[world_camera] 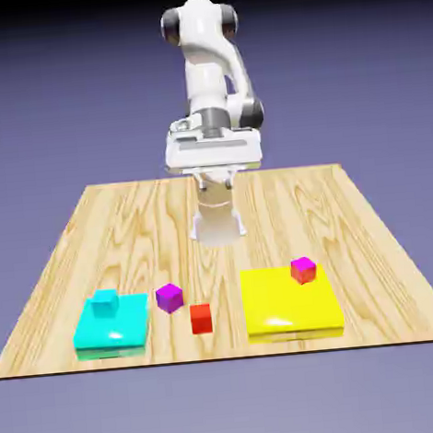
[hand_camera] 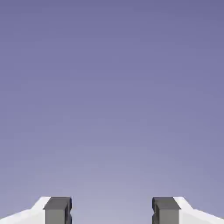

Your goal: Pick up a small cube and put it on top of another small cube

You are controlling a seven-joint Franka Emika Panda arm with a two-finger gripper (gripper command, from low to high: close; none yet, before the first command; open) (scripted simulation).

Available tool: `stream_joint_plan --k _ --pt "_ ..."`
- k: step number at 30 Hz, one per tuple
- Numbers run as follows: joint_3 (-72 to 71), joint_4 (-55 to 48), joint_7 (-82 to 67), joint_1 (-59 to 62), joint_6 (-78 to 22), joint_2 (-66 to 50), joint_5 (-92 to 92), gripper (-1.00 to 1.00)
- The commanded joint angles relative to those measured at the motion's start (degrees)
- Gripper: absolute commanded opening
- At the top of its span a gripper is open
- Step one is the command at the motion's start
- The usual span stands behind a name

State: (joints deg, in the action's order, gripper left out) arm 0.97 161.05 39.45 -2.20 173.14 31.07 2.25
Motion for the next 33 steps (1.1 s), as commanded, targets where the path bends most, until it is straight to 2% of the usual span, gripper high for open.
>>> stream_joint_plan --k 1,5,24,33 --pt "0.81 0.04 -2.50 -1.26 -0.72 -1.32 1.87 0.00" --pt "4.63 -0.57 -12.46 -6.74 -4.24 -6.95 9.07 0.00" --pt "37.12 -21.46 -59.81 -43.76 -36.05 -42.28 37.22 0.00" --pt "45.34 -22.35 -82.23 -55.80 -43.56 -54.72 53.60 0.00"
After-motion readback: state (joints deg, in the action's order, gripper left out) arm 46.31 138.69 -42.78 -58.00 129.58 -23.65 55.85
